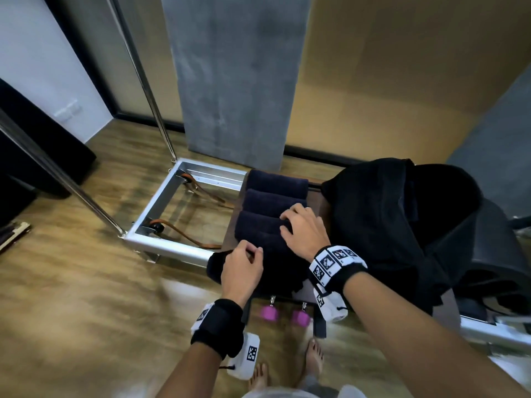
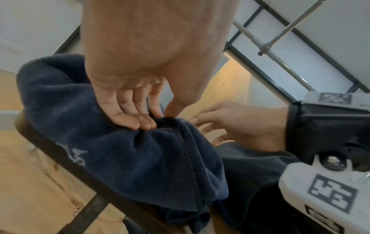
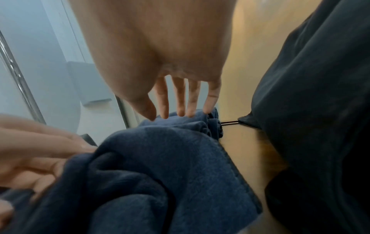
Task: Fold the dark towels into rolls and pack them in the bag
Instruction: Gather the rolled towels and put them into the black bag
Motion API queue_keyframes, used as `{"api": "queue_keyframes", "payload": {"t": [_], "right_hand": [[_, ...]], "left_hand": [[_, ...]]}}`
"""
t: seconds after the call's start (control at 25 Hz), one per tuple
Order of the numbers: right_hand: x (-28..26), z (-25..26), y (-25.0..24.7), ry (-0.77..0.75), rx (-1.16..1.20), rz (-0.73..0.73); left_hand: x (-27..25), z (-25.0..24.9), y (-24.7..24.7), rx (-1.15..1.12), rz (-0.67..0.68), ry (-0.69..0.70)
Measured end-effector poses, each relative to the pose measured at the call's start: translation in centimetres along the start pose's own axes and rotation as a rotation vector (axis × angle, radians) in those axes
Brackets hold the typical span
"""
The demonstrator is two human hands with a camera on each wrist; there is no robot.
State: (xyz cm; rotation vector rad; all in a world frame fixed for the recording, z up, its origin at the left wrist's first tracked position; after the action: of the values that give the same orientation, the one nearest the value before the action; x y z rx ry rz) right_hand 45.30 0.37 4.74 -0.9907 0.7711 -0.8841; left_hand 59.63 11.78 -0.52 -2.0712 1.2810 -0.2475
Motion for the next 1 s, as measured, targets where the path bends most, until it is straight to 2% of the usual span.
{"api": "queue_keyframes", "payload": {"t": [0.12,0.28,0.4,0.64,0.76,0.84,1.0], "right_hand": [[0.9,-0.1,1.3,0.012,-0.158,0.138],[1.3,0.1,2.1,-0.004,-0.322,0.158],[1.7,0.0,2.0,-0.007,-0.326,0.192],[2.4,-2.3,-1.4,0.103,0.024,0.216],[2.9,-3.2,-3.9,0.110,0.240,0.171],[3.1,-3.6,-5.4,0.104,0.370,0.131],[2.6,-4.1,-8.2,0.096,0.529,0.042]], "left_hand": [[-0.1,0.6,0.6,0.023,0.047,-0.010],[-1.0,0.2,1.3,0.113,0.103,0.038],[-1.7,0.0,1.7,0.171,0.098,0.078],[-2.0,-0.7,1.6,0.108,0.015,0.100],[-1.8,-1.1,1.8,0.129,0.004,0.081],[-1.4,-1.8,2.2,0.126,0.024,0.086],[-0.8,-4.7,3.0,-0.052,0.115,0.059]]}}
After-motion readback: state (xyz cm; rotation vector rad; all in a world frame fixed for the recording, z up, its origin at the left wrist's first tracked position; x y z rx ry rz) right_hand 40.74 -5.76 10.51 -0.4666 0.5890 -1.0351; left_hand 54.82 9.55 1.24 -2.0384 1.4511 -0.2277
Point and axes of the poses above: each hand's wrist, its own x-axis towards the middle knuckle, its own y-axis out of the palm, z = x × y, the point moved 6 cm from there along x, towards the middle knuckle, and after that the axes turned 5 degrees about x, right-handed, at the moved point
